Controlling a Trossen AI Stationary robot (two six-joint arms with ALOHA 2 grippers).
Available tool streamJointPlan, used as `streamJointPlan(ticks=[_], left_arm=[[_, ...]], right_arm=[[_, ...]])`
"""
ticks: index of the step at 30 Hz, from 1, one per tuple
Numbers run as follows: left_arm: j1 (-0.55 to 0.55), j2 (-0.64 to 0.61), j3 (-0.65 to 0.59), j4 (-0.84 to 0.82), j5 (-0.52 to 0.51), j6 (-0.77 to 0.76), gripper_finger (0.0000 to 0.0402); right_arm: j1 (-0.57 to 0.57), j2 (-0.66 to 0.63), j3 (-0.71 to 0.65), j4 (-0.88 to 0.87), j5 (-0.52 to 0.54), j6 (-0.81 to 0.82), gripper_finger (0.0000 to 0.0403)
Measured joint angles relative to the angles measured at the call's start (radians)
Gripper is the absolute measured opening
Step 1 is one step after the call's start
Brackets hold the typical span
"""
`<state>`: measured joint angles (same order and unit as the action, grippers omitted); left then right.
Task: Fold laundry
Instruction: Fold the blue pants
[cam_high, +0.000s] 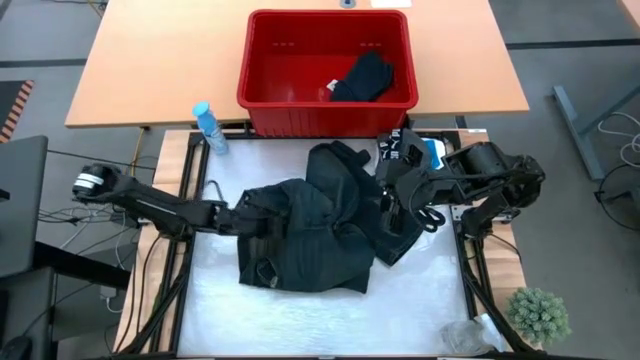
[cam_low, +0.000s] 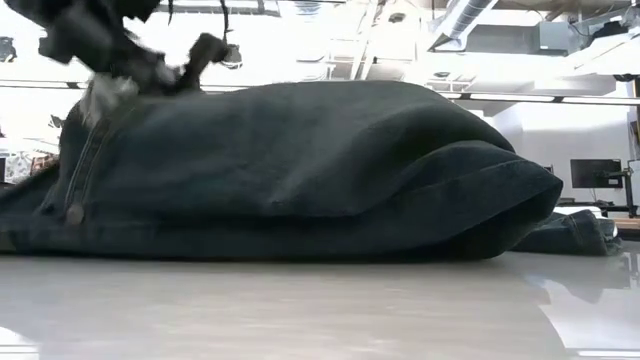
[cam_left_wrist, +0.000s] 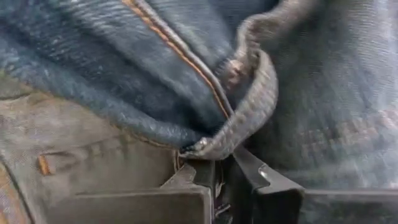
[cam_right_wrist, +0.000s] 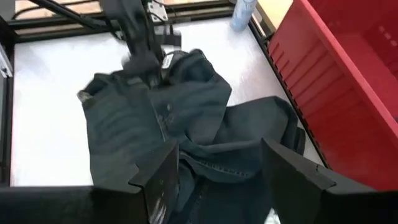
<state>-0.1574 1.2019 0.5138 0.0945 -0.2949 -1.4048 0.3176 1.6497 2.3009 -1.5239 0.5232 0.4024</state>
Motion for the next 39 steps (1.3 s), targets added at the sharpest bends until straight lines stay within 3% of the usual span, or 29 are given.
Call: streamJointPlan(ticks=[3,7,11,14,18,23,27,33,35,39], left_arm=[[0.000,-0.141,0.075,-0.219,0.004,0.015,0.0002],[-0.022,-0.301,0.217,-0.653,0.004,0.015,0.0002],[-0.101,-0.371,0.303,-0.995,0.005,-0.058,0.0001],[-0.170,-0.385,0.296,-1.134,0.043,-0.143,0.0001],[-0.241,-0.364,0.249,-1.157,0.123,-0.165,0.0018],[-0.263,-0.345,0.247,-1.261,0.214,-0.162,0.0067],[-0.265,-0.362,0.357,-1.338,0.202,-0.157,0.0083],[-0.265,-0.354,0.543,-1.559,0.154,-0.167,0.0070],[-0.272,-0.357,0.551,-1.455,0.107,-0.117,0.0061],[-0.296,-0.330,0.513,-1.058,-0.025,0.112,0.0045]], right_arm=[[0.000,0.000,0.000,-0.012,0.000,0.009,0.0248],[0.000,0.000,0.000,-0.010,0.000,0.010,0.0248],[0.000,0.000,0.000,-0.010,0.001,0.010,0.0248],[0.000,0.005,0.000,-0.010,0.001,0.010,0.0248],[-0.003,0.011,-0.018,-0.018,0.002,0.017,0.0248],[-0.016,0.012,-0.115,-0.045,-0.011,0.065,0.0248],[-0.012,0.006,-0.244,-0.049,-0.055,0.072,0.0248],[0.012,0.005,-0.409,0.000,-0.062,0.119,0.0248],[0.015,0.005,-0.454,0.020,-0.062,0.146,0.0248],[0.057,0.005,-0.522,0.040,-0.077,0.157,0.0248]])
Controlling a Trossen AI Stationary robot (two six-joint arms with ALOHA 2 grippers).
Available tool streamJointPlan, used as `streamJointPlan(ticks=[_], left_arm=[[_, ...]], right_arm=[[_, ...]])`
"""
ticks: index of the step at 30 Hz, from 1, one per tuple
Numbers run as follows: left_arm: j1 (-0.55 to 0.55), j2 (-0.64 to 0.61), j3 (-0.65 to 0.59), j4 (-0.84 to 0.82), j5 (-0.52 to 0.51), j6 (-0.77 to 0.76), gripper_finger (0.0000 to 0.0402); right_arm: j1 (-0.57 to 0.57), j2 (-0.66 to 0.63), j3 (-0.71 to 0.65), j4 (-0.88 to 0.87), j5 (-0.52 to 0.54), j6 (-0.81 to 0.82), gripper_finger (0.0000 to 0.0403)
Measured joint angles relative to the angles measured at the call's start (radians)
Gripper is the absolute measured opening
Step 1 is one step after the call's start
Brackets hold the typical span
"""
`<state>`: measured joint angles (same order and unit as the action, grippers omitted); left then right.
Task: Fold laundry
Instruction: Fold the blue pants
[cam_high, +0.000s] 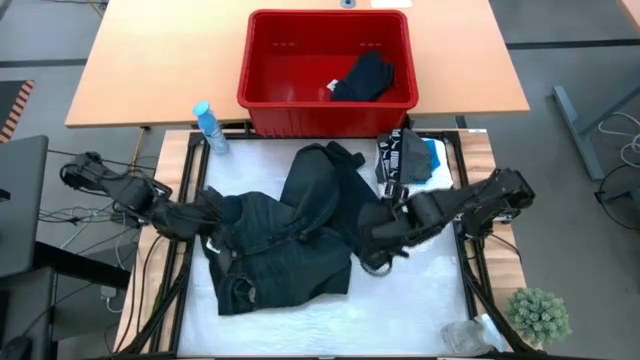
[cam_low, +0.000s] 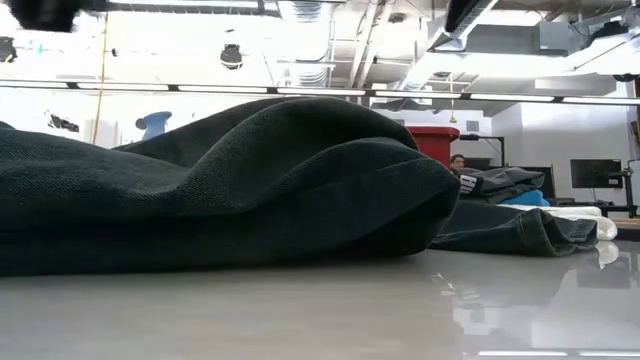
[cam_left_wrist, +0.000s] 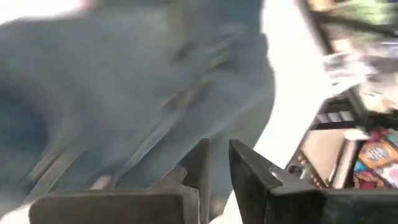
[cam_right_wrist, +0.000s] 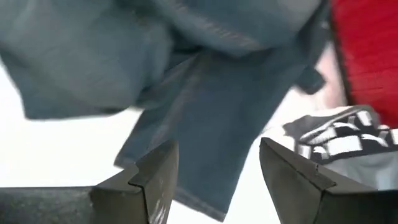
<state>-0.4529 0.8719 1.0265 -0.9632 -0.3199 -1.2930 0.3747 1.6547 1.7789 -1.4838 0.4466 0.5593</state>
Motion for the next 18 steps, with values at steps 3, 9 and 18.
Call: streamJointPlan(ticks=[3,9,18], left_arm=[[-0.009,0.079,-0.041,0.183,-0.024,0.179,0.0036],[-0.055,0.252,-0.058,0.181,0.199,0.163,0.0012],[-0.472,0.325,-0.060,0.202,-0.108,-0.242,0.0000]], right_arm=[[0.056,0.000,-0.050,0.037,-0.029,0.001,0.0248],[0.138,0.000,-0.127,0.168,-0.113,0.042,0.0248],[0.139,0.000,-0.149,0.219,-0.107,0.059,0.0248]])
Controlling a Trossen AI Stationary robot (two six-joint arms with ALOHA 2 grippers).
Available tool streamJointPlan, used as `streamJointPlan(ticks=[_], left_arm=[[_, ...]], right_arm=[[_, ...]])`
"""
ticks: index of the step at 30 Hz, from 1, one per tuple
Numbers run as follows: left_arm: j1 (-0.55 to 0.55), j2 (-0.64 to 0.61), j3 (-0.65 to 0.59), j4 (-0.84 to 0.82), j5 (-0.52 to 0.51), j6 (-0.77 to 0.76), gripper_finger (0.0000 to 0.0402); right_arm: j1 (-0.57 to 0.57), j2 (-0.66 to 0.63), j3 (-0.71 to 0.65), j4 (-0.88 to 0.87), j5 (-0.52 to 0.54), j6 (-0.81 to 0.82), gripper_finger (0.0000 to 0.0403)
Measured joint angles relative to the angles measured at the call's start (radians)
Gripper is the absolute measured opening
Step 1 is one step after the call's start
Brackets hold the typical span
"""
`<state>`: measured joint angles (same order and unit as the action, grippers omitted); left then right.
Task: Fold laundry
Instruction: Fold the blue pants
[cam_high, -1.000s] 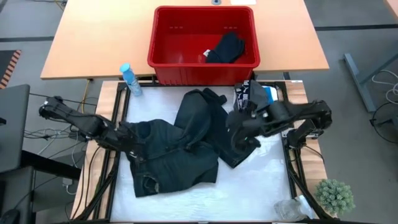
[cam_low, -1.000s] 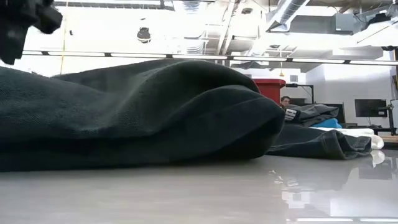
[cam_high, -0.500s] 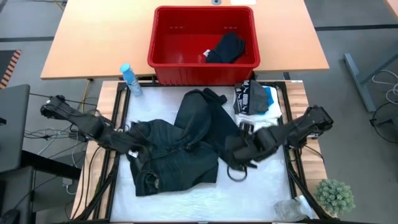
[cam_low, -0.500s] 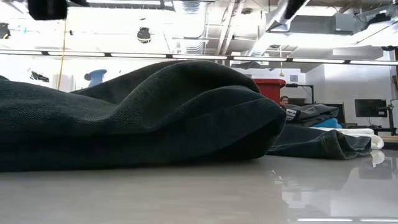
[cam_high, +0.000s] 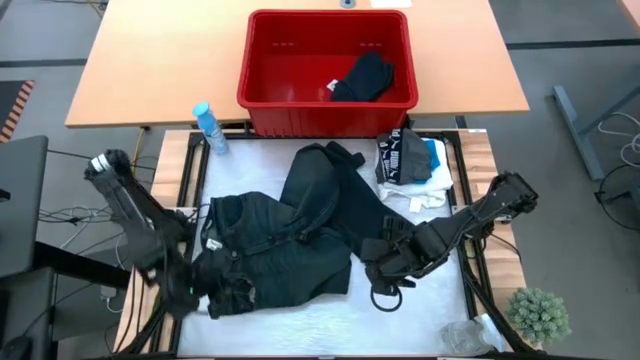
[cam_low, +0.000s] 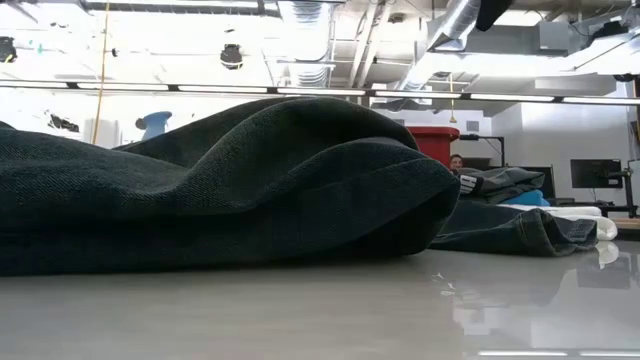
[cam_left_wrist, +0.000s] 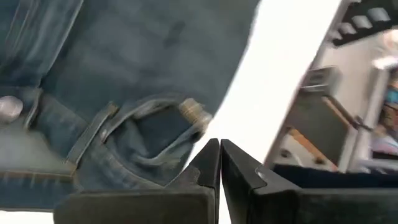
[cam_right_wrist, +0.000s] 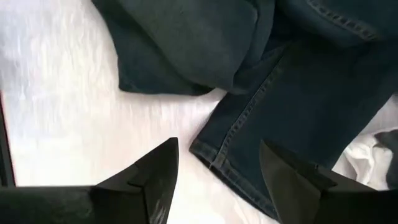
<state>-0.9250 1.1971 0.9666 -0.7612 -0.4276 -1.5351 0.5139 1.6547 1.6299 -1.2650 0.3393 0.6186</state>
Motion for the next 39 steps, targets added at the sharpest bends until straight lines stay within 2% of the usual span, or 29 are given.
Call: streamJointPlan(ticks=[4,8,11,15,19,24,27,29,34,36,39], left_arm=[[-0.081,0.108,-0.008,0.067,-0.128,-0.092,0.0000],[-0.086,0.241,-0.008,0.189,-0.116,-0.090,0.0000],[-0.082,0.314,-0.008,0.192,-0.129,-0.105,0.0000],[-0.082,0.340,-0.009,0.107,-0.231,-0.172,0.0000],[-0.082,0.343,-0.009,0.030,-0.271,-0.167,0.0000],[-0.071,0.368,-0.008,0.048,-0.293,-0.124,0.0000],[-0.061,0.412,-0.031,0.148,-0.296,-0.102,0.0000],[-0.050,0.442,-0.064,0.280,-0.292,-0.078,0.0000],[-0.052,0.457,-0.154,0.489,-0.329,-0.073,0.0000],[-0.052,0.457,-0.191,0.569,-0.274,-0.068,0.0000],[-0.048,0.457,-0.250,0.718,-0.122,-0.055,0.0000]], right_arm=[[-0.029,0.000,0.000,0.060,0.000,-0.069,0.0248],[-0.054,0.000,0.000,0.095,0.000,-0.133,0.0248],[-0.066,0.000,0.000,0.099,0.000,-0.147,0.0248],[-0.072,0.000,0.000,0.125,-0.002,-0.126,0.0248],[-0.072,0.000,0.000,0.207,-0.002,-0.107,0.0248],[-0.072,0.000,0.000,0.267,-0.001,-0.122,0.0248],[-0.079,0.002,0.000,0.292,0.000,-0.122,0.0248],[-0.080,0.003,0.000,0.323,0.000,-0.125,0.0248],[-0.095,0.022,0.001,0.488,-0.015,-0.211,0.0248],[-0.114,0.051,0.001,0.579,-0.061,-0.246,0.0248],[-0.137,0.103,0.001,0.682,-0.161,-0.290,0.0248]])
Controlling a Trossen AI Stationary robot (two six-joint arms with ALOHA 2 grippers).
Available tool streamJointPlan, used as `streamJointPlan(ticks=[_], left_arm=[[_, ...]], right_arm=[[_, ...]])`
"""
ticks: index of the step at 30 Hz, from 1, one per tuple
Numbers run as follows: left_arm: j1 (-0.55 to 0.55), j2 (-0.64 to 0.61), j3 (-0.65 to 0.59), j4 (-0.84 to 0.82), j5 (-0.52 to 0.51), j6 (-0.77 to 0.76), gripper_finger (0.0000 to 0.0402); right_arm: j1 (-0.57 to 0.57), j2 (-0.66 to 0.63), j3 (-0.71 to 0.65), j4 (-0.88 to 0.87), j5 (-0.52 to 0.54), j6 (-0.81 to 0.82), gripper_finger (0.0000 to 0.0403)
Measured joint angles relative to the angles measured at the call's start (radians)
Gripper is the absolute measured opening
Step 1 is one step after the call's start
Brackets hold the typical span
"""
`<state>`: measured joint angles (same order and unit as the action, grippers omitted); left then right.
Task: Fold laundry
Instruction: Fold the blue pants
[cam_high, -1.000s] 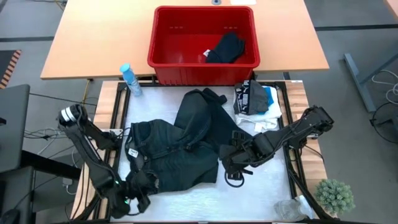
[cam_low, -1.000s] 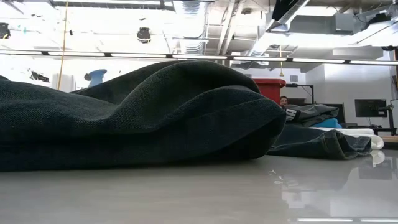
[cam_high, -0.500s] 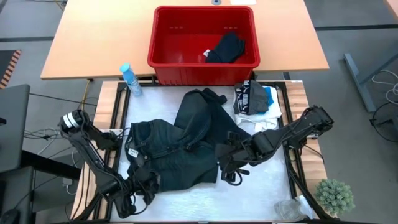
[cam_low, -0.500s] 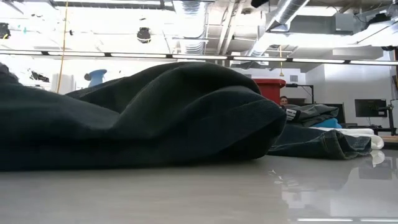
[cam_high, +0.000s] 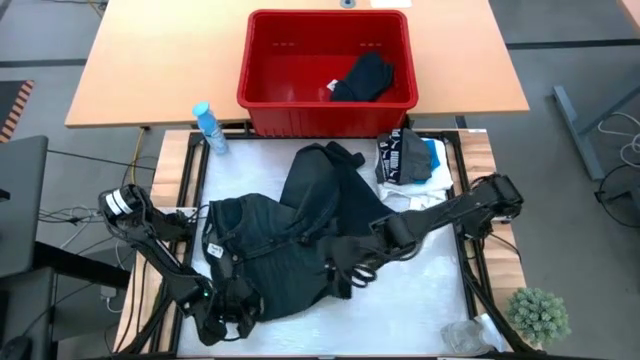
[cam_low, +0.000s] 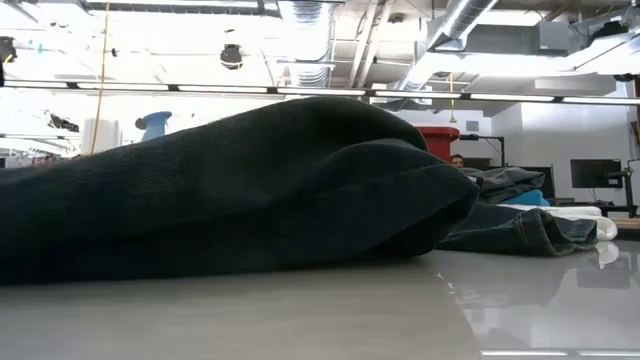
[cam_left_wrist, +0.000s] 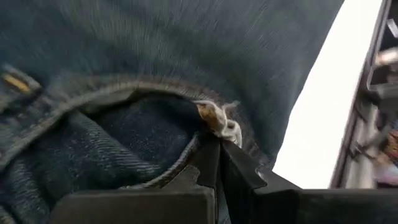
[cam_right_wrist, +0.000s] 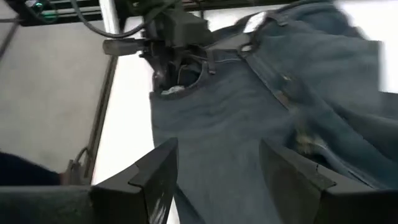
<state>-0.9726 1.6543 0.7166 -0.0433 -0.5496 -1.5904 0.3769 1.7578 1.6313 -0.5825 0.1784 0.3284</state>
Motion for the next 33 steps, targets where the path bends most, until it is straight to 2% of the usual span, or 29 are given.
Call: streamJointPlan(ticks=[2,5,10,12,20,24,27,30,33], left_arm=[[-0.011,0.000,-0.022,0.047,0.026,-0.012,0.0000],[-0.042,-0.001,-0.034,0.036,-0.003,-0.077,0.0000],[-0.051,-0.001,-0.034,-0.118,-0.109,-0.201,0.0000],[-0.038,-0.001,-0.035,-0.156,-0.139,-0.240,0.0000],[0.042,-0.002,-0.037,-0.116,-0.219,-0.242,0.0000],[0.067,-0.008,-0.015,-0.092,-0.228,-0.207,0.0000],[0.072,-0.063,0.002,-0.095,-0.233,-0.110,0.0000],[0.073,-0.145,0.006,-0.135,-0.205,-0.051,0.0000],[0.076,-0.230,0.006,-0.182,-0.115,-0.052,0.0000]], right_arm=[[-0.016,0.051,0.000,0.097,-0.065,-0.017,0.0248],[-0.035,0.141,-0.001,0.215,-0.143,-0.023,0.0248],[-0.039,0.281,0.029,0.454,-0.181,-0.012,0.0248],[-0.037,0.332,0.068,0.488,-0.181,-0.012,0.0248],[-0.031,0.509,0.197,0.453,-0.184,-0.004,0.0248],[-0.031,0.523,0.204,0.440,-0.187,-0.019,0.0248],[-0.039,0.523,0.204,0.432,-0.199,-0.058,0.0248],[-0.050,0.523,0.204,0.421,-0.224,-0.065,0.0248],[-0.058,0.523,0.204,0.421,-0.225,-0.075,0.0248]])
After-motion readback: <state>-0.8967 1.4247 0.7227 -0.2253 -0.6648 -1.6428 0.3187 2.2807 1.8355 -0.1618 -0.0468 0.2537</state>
